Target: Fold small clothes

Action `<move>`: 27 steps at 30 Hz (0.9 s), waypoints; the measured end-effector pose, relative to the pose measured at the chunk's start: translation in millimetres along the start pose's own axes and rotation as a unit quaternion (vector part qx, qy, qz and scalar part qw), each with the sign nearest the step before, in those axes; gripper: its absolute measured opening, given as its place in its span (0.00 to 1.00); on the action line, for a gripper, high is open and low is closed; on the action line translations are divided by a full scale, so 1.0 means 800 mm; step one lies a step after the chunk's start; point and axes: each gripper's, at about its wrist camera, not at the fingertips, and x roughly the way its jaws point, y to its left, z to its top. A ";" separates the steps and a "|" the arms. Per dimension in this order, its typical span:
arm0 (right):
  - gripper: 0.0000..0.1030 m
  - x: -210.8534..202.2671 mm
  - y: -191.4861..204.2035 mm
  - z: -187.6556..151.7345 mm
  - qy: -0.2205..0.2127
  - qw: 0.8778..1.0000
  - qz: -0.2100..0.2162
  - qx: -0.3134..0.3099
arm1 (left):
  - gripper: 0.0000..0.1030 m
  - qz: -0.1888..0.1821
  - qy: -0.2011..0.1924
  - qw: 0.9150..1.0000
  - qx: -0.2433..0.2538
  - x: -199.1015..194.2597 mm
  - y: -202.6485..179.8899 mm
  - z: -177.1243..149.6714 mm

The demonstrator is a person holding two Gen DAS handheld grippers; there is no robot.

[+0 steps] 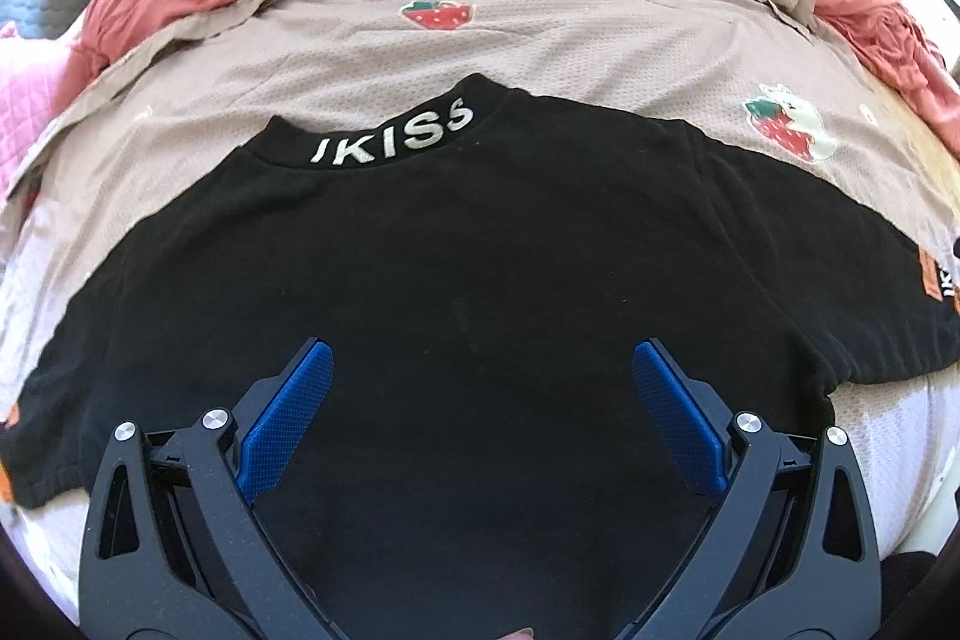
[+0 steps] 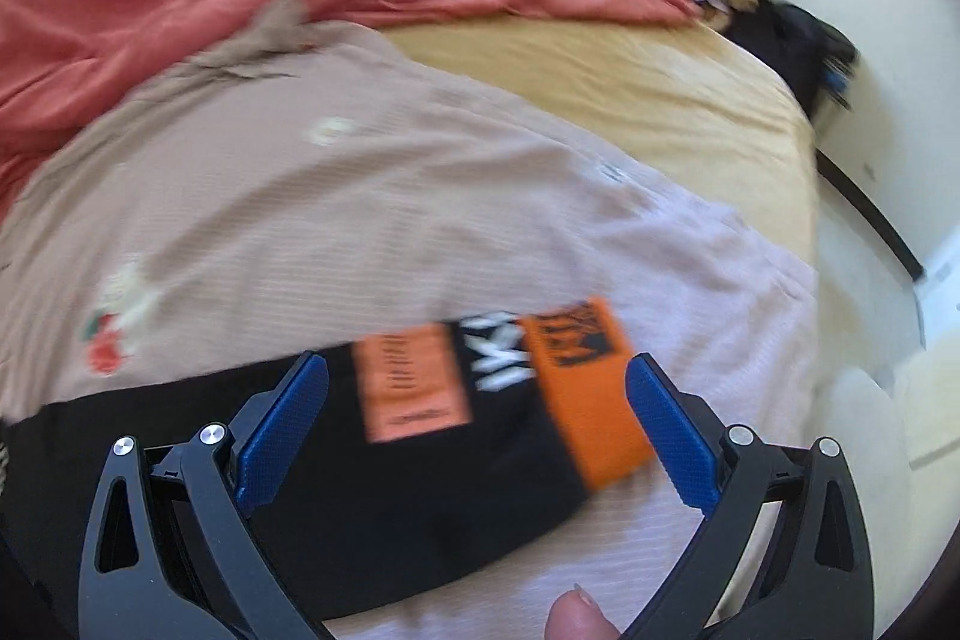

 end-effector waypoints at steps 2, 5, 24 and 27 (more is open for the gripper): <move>0.96 0.015 -0.013 -0.003 0.025 1.000 -0.008 0.015 | 0.92 -0.005 0.002 1.000 0.004 0.001 -0.005 0.000; 0.96 0.037 -0.032 -0.007 0.054 0.997 -0.014 0.044 | 0.92 -0.005 -0.001 1.000 0.011 0.004 -0.011 -0.001; 0.28 0.044 -0.045 -0.003 0.063 0.991 0.051 0.111 | 0.92 -0.001 0.012 1.000 0.022 0.048 -0.019 -0.024; 0.09 0.032 -0.043 0.002 0.046 0.992 0.057 0.100 | 0.92 -0.002 0.010 1.000 0.021 0.047 -0.018 -0.025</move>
